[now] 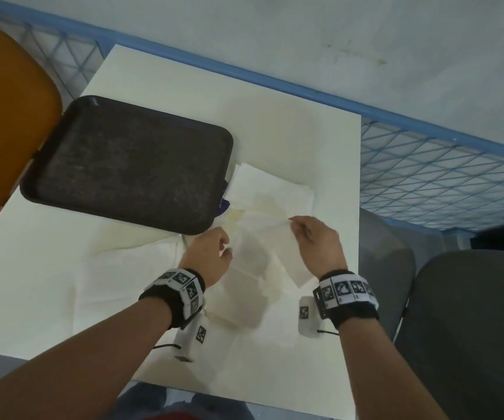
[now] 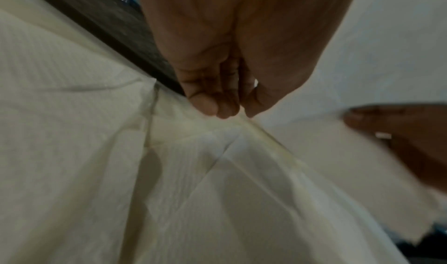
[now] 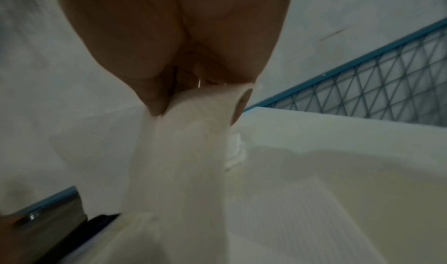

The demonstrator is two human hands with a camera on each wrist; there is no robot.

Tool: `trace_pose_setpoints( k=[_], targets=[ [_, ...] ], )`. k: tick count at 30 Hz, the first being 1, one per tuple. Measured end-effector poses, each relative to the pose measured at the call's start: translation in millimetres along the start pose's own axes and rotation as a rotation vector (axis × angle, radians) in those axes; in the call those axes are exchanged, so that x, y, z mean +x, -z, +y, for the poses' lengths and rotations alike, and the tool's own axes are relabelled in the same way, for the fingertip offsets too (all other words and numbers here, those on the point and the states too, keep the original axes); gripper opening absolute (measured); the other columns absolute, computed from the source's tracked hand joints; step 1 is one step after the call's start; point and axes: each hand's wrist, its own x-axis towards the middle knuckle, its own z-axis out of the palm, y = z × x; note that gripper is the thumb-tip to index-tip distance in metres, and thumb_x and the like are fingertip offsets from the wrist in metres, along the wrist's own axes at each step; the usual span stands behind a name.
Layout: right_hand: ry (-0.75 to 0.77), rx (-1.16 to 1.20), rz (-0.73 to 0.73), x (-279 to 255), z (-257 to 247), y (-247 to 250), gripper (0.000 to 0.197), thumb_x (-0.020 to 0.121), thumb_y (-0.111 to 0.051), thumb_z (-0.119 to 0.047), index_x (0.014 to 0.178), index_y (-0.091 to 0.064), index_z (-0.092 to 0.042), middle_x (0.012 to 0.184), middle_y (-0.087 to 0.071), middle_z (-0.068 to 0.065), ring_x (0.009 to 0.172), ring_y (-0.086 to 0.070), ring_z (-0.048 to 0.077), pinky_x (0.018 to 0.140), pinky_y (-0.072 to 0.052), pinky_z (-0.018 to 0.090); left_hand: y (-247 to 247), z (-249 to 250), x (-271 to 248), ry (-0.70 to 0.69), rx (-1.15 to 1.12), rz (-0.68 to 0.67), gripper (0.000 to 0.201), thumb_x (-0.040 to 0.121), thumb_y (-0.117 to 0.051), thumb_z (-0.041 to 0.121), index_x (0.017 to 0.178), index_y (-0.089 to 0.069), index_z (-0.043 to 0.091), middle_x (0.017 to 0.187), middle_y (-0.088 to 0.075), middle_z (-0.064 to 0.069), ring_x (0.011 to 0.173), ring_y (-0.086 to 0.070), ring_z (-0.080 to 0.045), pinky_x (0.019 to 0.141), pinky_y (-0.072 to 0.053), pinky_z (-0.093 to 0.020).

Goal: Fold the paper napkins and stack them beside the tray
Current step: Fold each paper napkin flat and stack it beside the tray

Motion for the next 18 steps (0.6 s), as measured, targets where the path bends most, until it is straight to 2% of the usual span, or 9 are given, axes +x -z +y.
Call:
trace_pose_setpoints(
  k=[2, 4, 6, 9, 12, 15, 18],
  targets=[
    [0.015, -0.025, -0.043, 28, -3, 13, 0.023, 0.101, -0.058, -0.032, 0.118, -0.072, -0.024, 0.115, -0.072, -0.006, 0.106, -0.065, 0.011, 0.089, -0.039, 0.013, -13, 0, 4, 0.077, 0.052, -0.065, 0.031, 0.086, -0.068, 0.045, 0.103, -0.053, 0.024, 0.101, -0.058, 0.006, 0.094, -0.059, -0.017, 0.084, -0.052, -0.035],
    [0.017, -0.043, -0.083, 54, -7, 21, 0.020, 0.097, -0.064, -0.037, 0.113, -0.074, -0.030, 0.105, -0.072, -0.011, 0.096, -0.064, 0.004, 0.081, -0.039, 0.007, -23, 1, 4, 0.083, 0.204, -0.078, 0.041, 0.082, -0.067, 0.055, 0.107, -0.052, 0.026, 0.106, -0.054, 0.007, 0.099, -0.055, -0.018, 0.088, -0.051, -0.039],
    [0.031, -0.045, -0.103, 82, -13, 26, 0.018, 0.093, -0.068, -0.040, 0.108, -0.074, -0.032, 0.097, -0.071, -0.016, 0.090, -0.063, 0.000, 0.075, -0.038, 0.004, -27, 3, 5, 0.078, 0.303, -0.055, 0.039, 0.083, -0.067, 0.053, 0.107, -0.053, 0.027, 0.107, -0.054, 0.006, 0.100, -0.052, -0.019, 0.087, -0.049, -0.037],
    [0.061, -0.060, -0.132, 120, -20, 22, 0.014, 0.091, -0.069, -0.040, 0.102, -0.074, -0.033, 0.094, -0.072, -0.015, 0.092, -0.066, 0.006, 0.081, -0.044, 0.018, -28, 4, 7, 0.157, 0.250, -0.042, 0.026, 0.084, -0.068, 0.045, 0.097, -0.052, 0.029, 0.101, -0.060, 0.005, 0.095, -0.053, -0.018, 0.085, -0.048, -0.035],
    [0.071, -0.116, -0.147, 149, -21, 6, 0.010, 0.093, -0.068, -0.037, 0.100, -0.074, -0.034, 0.093, -0.071, -0.013, 0.096, -0.066, 0.012, 0.083, -0.043, 0.023, -27, 4, 8, 0.231, 0.155, -0.020, 0.022, 0.083, -0.069, 0.039, 0.090, -0.051, 0.030, 0.089, -0.061, 0.006, 0.090, -0.059, -0.020, 0.083, -0.052, -0.036],
    [0.066, -0.305, -0.133, 166, -19, -9, 0.017, 0.096, -0.061, -0.037, 0.111, -0.070, -0.035, 0.110, -0.073, -0.007, 0.109, -0.065, 0.019, 0.095, -0.048, 0.035, -29, 0, 7, 0.247, 0.114, 0.015, 0.020, 0.084, -0.069, 0.040, 0.087, -0.054, 0.027, 0.082, -0.064, 0.008, 0.081, -0.063, -0.017, 0.081, -0.056, -0.034],
    [0.090, -0.527, -0.108, 165, -12, -18, 0.038, 0.097, -0.058, -0.044, 0.135, -0.056, -0.038, 0.138, -0.059, -0.009, 0.129, -0.052, 0.021, 0.112, -0.031, 0.049, -30, -6, 6, 0.240, 0.128, 0.014, 0.015, 0.088, -0.064, 0.042, 0.087, -0.055, 0.031, 0.084, -0.066, 0.009, 0.080, -0.064, -0.016, 0.081, -0.056, -0.033]
  ],
)
